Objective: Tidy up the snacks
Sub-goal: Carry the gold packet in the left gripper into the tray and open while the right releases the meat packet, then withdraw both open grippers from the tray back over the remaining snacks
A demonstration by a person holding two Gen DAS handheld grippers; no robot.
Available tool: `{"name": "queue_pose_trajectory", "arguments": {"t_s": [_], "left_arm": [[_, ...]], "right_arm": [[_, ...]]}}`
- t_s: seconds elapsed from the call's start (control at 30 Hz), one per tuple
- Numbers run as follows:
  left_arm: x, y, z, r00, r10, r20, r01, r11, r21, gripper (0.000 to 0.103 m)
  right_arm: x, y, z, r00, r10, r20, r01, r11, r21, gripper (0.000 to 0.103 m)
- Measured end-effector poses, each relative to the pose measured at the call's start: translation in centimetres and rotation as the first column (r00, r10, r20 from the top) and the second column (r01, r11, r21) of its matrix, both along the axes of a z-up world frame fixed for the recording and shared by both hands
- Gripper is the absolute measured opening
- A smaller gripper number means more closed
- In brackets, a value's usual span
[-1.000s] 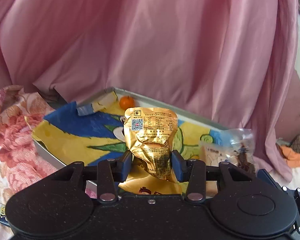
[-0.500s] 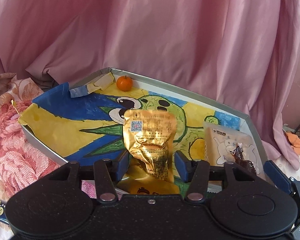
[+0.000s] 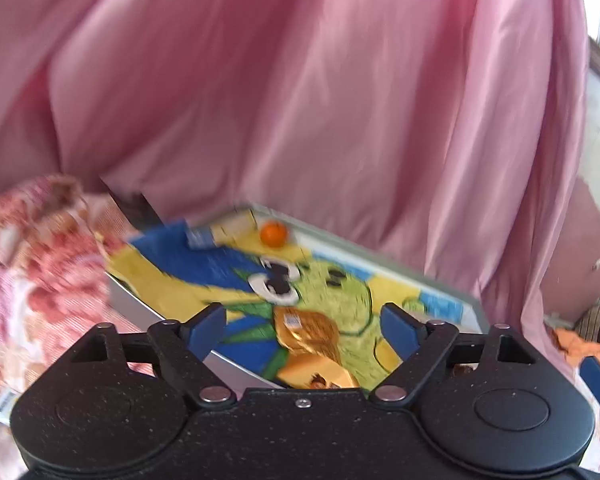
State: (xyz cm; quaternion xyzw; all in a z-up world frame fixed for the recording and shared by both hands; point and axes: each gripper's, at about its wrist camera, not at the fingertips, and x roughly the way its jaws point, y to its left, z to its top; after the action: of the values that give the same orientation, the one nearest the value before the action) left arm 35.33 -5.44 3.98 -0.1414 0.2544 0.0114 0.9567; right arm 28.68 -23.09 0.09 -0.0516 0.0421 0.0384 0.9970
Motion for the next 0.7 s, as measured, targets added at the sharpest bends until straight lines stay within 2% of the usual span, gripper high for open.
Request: {"name": "queue_pose_trajectory", "arguments": {"t_s": [0.13, 0.37, 0.47, 0.7], "left_arm": [[-3.0, 1.5, 1.2, 0.996, 0.040, 0.077, -0.040, 0.999, 0.004, 0.093], [-8.0, 3.5, 2.8, 0.988, 0.055, 0.141, -0.061, 0.997, 0.041, 0.098], [-10.0, 3.7, 3.2, 0.986, 0.049, 0.157, -0.059, 0.997, 0.058, 0.101], [-14.7, 4.2, 2.6, 0.985, 0.013, 0.170, -0.026, 0.997, 0.075, 0.101]], "right_arm": [[-2.3, 0.3, 1.0, 0.999, -0.009, 0.049, 0.008, 1.000, 0.012, 0.103], [-6.4, 0.5, 2.1, 0.996, -0.010, 0.083, 0.004, 0.998, 0.065, 0.103], [-8.7, 0.9, 2.0, 0.996, 0.007, 0.093, -0.012, 0.998, 0.062, 0.103], [-13.8, 1.6, 1.4, 0.996, 0.036, 0.083, -0.042, 0.997, 0.068, 0.103]]}}
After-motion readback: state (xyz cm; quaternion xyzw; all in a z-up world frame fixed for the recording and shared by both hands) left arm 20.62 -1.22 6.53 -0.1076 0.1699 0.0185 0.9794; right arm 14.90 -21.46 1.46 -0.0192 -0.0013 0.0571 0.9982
